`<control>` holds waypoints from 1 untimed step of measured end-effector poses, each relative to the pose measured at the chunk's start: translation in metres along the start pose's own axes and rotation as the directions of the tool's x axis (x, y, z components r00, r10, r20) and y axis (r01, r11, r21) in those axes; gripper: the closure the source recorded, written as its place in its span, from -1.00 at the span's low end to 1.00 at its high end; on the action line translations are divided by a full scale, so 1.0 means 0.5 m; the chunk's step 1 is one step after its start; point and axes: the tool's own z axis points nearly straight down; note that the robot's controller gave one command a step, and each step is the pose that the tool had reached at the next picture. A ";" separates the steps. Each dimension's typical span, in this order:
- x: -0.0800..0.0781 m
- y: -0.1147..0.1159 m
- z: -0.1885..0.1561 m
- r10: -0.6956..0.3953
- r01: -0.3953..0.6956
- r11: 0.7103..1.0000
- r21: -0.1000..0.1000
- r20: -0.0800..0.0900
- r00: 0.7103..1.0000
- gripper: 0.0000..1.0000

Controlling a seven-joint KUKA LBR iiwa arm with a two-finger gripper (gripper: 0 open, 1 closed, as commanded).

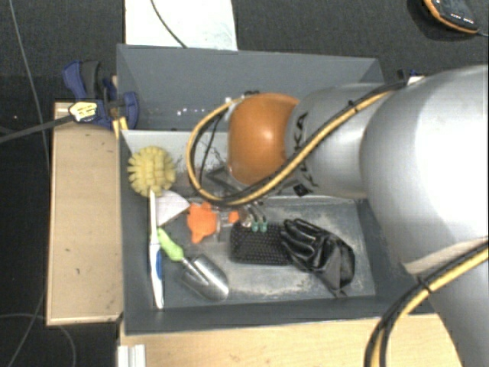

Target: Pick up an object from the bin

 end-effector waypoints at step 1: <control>0.000 0.000 0.000 0.001 -0.001 1.000 0.000 0.000 1.000 1.00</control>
Offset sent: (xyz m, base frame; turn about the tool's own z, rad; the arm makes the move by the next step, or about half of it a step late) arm 0.0001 0.0000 0.0552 0.0003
